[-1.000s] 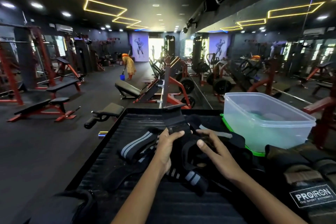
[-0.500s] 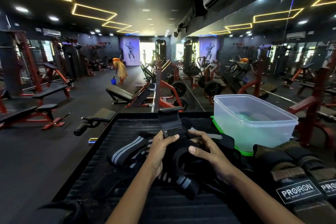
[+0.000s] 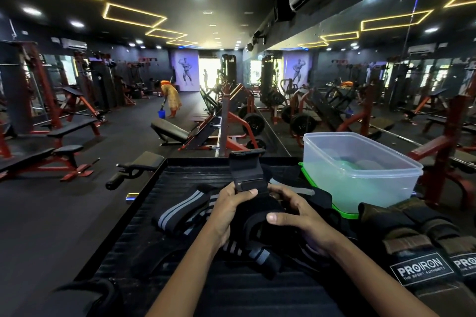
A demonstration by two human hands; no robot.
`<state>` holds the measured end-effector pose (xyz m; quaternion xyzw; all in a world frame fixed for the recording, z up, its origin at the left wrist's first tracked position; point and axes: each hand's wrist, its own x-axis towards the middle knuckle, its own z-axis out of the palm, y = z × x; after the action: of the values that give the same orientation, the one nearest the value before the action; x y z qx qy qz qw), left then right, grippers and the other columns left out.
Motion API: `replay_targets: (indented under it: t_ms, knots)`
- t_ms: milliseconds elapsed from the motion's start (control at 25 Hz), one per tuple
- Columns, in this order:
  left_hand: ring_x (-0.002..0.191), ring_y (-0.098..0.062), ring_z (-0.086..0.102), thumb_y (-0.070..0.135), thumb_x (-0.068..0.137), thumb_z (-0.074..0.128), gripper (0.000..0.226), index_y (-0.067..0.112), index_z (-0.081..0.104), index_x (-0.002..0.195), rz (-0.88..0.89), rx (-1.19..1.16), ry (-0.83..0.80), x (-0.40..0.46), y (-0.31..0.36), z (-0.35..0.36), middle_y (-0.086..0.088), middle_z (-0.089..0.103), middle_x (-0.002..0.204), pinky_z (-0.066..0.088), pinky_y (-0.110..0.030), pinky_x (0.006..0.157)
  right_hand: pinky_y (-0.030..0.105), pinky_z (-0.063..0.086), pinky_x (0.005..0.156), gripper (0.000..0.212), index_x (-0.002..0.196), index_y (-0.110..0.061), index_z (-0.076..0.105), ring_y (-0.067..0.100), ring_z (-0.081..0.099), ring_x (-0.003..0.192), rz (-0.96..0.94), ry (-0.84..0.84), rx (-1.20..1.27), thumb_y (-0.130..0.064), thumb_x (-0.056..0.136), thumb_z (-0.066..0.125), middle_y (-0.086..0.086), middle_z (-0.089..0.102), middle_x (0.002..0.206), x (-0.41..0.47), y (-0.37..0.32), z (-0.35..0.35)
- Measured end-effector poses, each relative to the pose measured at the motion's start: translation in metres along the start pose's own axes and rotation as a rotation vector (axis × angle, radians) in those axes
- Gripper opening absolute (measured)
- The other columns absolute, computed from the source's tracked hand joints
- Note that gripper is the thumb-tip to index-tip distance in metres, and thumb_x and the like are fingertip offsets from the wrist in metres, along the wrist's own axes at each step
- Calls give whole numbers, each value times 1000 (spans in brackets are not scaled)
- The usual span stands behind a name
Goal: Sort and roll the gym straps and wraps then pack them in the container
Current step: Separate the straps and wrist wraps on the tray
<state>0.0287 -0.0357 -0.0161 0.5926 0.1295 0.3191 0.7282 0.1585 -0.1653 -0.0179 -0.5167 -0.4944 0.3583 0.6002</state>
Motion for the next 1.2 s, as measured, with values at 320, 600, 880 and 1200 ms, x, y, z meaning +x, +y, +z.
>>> replay_targets:
  t_ms: [320, 600, 880, 1200]
  knots:
    - [109, -32, 64, 22, 81, 67, 36, 6, 67, 113, 28, 39, -22, -1, 7, 3, -16, 69, 113, 46, -47, 102, 20, 52, 77, 66, 115, -20, 62, 12, 68, 99, -136, 40, 29, -20, 52, 84, -4, 72, 107, -2, -10, 6]
    - [114, -24, 62, 29, 80, 66, 59, 20, 47, 136, 52, -24, -45, -4, 19, 9, -11, 65, 124, 49, -36, 98, 26, 54, 80, 72, 122, -15, 58, 20, 65, 107, -216, 133, 74, -24, 54, 82, 6, 67, 118, 2, -14, 1]
    - [94, -12, 66, 33, 75, 76, 100, 29, 11, 151, -62, 203, -177, -9, 18, 10, -2, 62, 125, 55, -23, 72, 32, 56, 74, 74, 114, -12, 64, 24, 68, 91, -103, 172, 177, -31, 46, 88, 10, 71, 106, 6, -12, -4]
    - [91, -19, 70, 35, 77, 73, 45, 27, 61, 120, -47, 605, 33, -6, 29, 1, -8, 74, 96, 52, -42, 93, 28, 48, 66, 54, 96, -6, 75, 22, 65, 79, 2, 341, 253, -42, 57, 84, 15, 72, 96, 5, -17, -9]
